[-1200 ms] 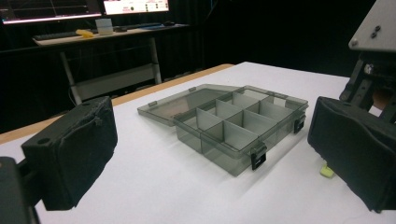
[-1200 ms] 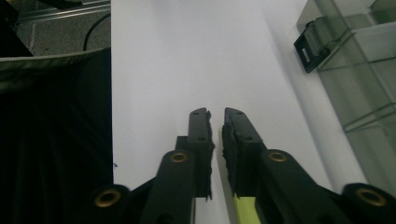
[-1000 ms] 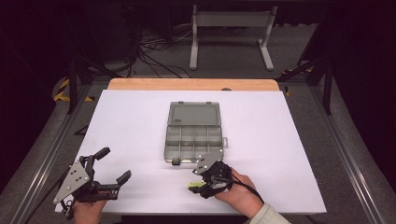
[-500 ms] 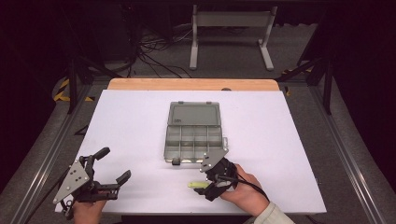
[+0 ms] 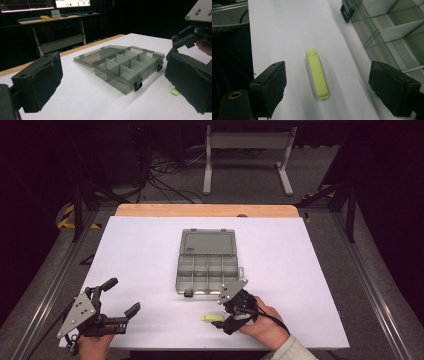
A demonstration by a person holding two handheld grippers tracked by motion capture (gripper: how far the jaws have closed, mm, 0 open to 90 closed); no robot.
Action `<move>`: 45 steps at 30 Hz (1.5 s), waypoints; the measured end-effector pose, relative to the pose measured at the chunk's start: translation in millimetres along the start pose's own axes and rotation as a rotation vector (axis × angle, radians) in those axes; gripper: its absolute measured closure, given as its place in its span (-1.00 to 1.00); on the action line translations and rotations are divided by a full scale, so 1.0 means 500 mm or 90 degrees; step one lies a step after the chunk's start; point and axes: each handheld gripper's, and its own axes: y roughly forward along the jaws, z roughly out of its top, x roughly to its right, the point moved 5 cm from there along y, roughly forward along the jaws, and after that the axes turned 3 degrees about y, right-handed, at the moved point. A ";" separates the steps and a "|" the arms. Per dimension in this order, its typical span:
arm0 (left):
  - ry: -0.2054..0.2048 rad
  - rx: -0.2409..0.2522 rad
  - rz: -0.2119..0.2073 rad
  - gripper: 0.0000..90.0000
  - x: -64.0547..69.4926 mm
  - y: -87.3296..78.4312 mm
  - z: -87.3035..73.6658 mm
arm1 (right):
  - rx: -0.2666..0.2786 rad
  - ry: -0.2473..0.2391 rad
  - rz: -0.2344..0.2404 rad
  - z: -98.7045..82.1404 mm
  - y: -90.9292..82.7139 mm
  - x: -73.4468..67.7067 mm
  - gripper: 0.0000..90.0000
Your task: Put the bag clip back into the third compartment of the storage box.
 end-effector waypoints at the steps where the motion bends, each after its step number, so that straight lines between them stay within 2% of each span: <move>1: -0.001 0.000 0.000 -0.95 0.000 0.000 0.000 | -0.005 0.000 0.002 -0.001 0.005 0.000 -0.65; 12: -0.001 -0.002 -0.001 -0.95 0.001 0.001 0.000 | -0.041 -0.004 0.023 -0.008 0.034 -0.003 -0.56; 17: 0.000 -0.001 0.000 -0.95 0.001 0.001 0.000 | -0.049 -0.009 0.027 -0.010 0.042 -0.004 -0.46; 24: 0.000 -0.001 -0.001 -0.95 0.001 0.001 0.000 | -0.055 -0.020 0.028 -0.010 0.051 -0.008 -0.13; 30: 0.001 -0.001 0.000 -0.95 0.001 0.002 0.000 | -0.056 -0.036 0.028 -0.011 0.055 -0.009 0.24; 35: 0.001 -0.001 0.000 -0.95 0.001 0.002 0.000 | -0.062 -0.045 0.032 -0.012 0.058 -0.010 0.40; 41: 0.002 0.000 -0.001 -0.95 0.002 0.002 0.000 | -0.062 -0.058 0.041 -0.012 0.057 -0.010 0.72; 45: 0.000 -0.001 -0.001 -0.95 0.002 0.001 0.000 | -0.060 -0.060 0.037 -0.011 0.057 -0.010 0.73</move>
